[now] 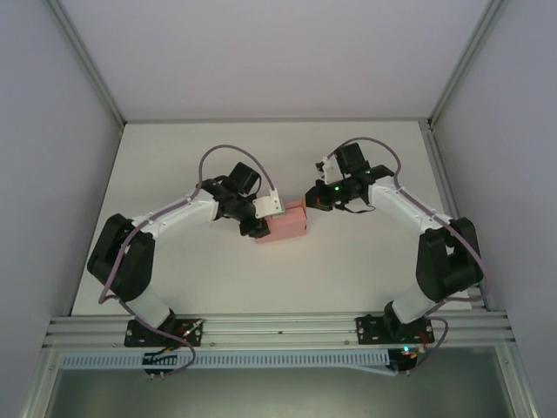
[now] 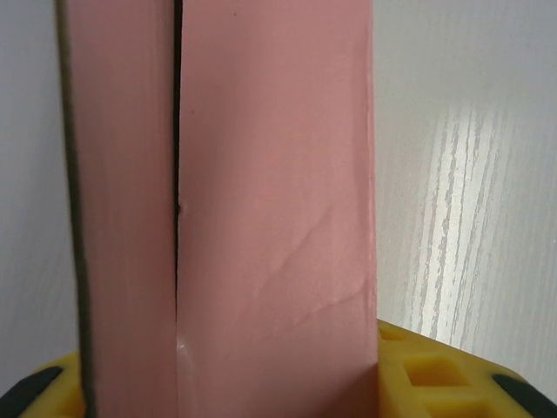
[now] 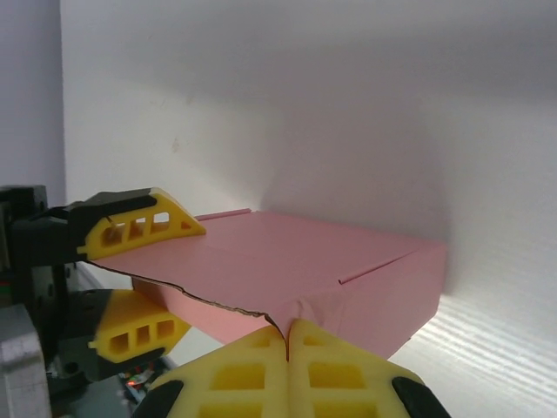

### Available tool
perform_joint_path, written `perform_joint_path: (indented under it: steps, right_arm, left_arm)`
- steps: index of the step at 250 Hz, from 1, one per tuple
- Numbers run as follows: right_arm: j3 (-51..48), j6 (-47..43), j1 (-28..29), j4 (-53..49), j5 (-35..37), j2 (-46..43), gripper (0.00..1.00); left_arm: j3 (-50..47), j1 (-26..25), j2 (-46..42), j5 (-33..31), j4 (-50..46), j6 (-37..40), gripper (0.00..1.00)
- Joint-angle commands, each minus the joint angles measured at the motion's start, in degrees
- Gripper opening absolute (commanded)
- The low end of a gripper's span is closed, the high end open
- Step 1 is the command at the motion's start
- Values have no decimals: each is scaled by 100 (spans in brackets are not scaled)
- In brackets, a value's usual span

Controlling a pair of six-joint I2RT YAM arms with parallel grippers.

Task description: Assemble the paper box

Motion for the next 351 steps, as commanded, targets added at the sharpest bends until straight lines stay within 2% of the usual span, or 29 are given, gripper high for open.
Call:
perform_joint_path:
  steps: [1, 58, 76, 106, 121, 137, 152, 175, 190, 212, 252, 269, 295, 321, 336, 351]
  right_arm:
    - [409, 710, 91, 26, -1542, -116, 0]
    - [388, 1309, 64, 246, -1745, -60, 0]
    - [408, 1076, 62, 204, -1843, 8, 0]
    - [562, -640, 58, -787, -1319, 8, 0]
    - [375, -1376, 66, -918, -892, -98, 0]
    - [-74, -1587, 132, -499, -378, -278, 0]
    - [-580, -1806, 236, 110, -403, -454, 0]
    - [-1365, -1449, 345, 1334, -416, -722, 0]
    - [-1681, -1461, 448, 1733, -315, -855, 0]
    - [-1991, -1912, 659, 1680, 298, -1031, 0]
    - [-2309, -2338, 983, 1531, 1006, -1066, 1]
    - [-2163, -2522, 1100, 1213, 1173, -988, 2]
    - [-2103, -2531, 1284, 1158, 1840, -1037, 1]
    - [-2177, -2342, 1289, 1486, 1912, -1247, 12]
    - [-2215, -2223, 1291, 1769, 1845, -1420, 28]
    - [-2227, -2011, 1287, 2023, 1772, -1597, 33]
  left_arm:
    - [37, -47, 208, -405, -51, 34, 37]
    - [152, -63, 421, -396, -158, 89, 37]
    - [190, -71, 490, -389, -225, 97, 37]
    - [153, -70, 464, -355, -194, 105, 37]
    - [103, -69, 426, -345, -145, 133, 37]
    - [108, -61, 436, -311, -147, 128, 37]
    - [117, -63, 449, -307, -127, 134, 37]
    - [168, -44, 503, -288, -138, 81, 38]
    - [192, -37, 521, -267, -125, 55, 39]
    - [167, -26, 506, -225, -103, 57, 41]
    - [154, -24, 494, -214, -40, 14, 41]
    - [181, -20, 506, -219, -41, -17, 42]
    - [227, -22, 499, -229, -54, -50, 43]
    - [261, -33, 480, -228, -50, -34, 43]
    - [298, -39, 482, -230, -76, -9, 43]
    - [354, -54, 506, -229, -120, 2, 42]
